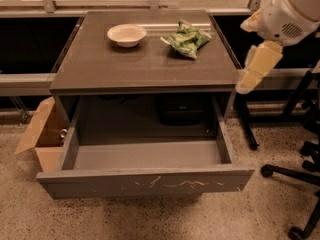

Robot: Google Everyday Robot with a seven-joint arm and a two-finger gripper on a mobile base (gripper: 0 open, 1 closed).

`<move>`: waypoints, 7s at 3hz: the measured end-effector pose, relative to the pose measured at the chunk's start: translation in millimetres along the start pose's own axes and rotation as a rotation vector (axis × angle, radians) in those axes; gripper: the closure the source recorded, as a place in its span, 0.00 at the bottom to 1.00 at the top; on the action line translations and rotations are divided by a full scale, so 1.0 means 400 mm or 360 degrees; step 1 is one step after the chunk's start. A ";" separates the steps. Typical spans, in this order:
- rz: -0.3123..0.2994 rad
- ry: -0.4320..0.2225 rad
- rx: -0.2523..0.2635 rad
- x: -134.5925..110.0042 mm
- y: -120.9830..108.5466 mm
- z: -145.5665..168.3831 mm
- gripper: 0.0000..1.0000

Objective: Place green jalapeno chip bag into top drawer

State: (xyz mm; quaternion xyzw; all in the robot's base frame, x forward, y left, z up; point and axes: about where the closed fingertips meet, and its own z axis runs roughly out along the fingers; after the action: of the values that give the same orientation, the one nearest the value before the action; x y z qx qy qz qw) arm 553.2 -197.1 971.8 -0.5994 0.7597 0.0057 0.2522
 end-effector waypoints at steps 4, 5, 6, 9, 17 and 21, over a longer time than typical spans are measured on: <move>0.0035 -0.0403 0.0122 -0.146 -0.282 0.247 0.00; 0.0044 -0.0529 0.0153 -0.213 -0.365 0.339 0.00; 0.0083 -0.0614 0.0167 -0.282 -0.422 0.443 0.00; 0.0206 -0.0611 0.0164 -0.286 -0.472 0.584 0.16; -0.0132 -0.1294 -0.0020 -0.394 -0.381 0.339 1.00; -0.0390 -0.1727 -0.0666 -0.401 0.001 0.235 1.00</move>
Offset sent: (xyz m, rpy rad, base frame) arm 0.0412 0.0121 -0.0032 0.1030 -0.0365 0.0021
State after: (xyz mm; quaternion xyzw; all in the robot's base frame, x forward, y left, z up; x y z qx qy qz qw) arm 613.0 -22.0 952.1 -0.6311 0.4303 0.4318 0.4798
